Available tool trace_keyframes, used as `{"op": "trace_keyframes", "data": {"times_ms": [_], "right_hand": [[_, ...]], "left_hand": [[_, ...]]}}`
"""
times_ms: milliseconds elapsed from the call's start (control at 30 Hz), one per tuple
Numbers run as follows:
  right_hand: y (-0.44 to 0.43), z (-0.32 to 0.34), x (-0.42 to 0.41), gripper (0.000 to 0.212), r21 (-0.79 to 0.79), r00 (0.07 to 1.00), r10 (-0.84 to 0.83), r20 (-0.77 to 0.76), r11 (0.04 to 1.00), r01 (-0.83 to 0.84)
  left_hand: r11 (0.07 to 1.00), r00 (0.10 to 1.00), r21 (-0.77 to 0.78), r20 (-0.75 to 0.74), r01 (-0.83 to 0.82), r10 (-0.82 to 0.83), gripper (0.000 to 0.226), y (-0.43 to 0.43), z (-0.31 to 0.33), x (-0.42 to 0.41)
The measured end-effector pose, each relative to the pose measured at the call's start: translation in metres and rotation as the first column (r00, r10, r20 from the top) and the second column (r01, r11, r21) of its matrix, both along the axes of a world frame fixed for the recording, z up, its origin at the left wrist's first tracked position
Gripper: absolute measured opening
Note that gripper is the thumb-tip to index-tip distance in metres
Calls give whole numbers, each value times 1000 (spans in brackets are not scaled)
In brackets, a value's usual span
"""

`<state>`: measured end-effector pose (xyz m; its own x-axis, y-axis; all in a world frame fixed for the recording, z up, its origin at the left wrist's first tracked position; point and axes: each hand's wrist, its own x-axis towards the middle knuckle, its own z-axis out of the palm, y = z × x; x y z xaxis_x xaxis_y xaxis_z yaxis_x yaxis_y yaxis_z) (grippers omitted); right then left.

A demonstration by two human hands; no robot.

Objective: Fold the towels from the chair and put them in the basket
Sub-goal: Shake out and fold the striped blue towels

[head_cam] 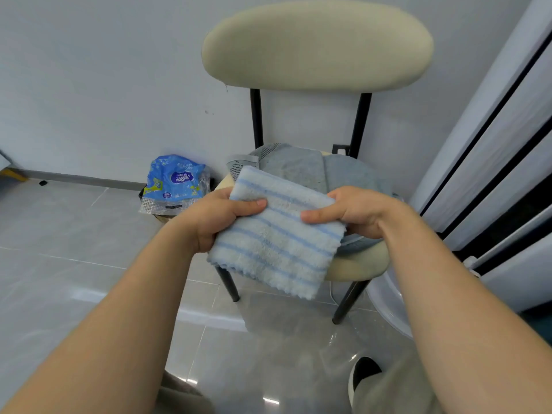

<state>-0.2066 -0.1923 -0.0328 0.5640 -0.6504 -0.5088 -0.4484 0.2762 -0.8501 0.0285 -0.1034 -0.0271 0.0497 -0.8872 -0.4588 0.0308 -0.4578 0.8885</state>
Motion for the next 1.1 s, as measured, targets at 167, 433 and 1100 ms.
{"op": "trace_keyframes", "data": {"times_ms": [167,433,1100], "right_hand": [[3,0,3,54,300,848,-346,401,924,236],[14,6,11,47,436,860,-368,354,878,196],[6,4,1,23,437,875,-333,351,885,161]], "left_hand": [[982,974,-62,-149,-180,169,31,0,4,0],[979,954,-3,-225,-202,196,46,-6,-1,-3],[996,883,91,-468,3,40,25,-2,4,12]]}}
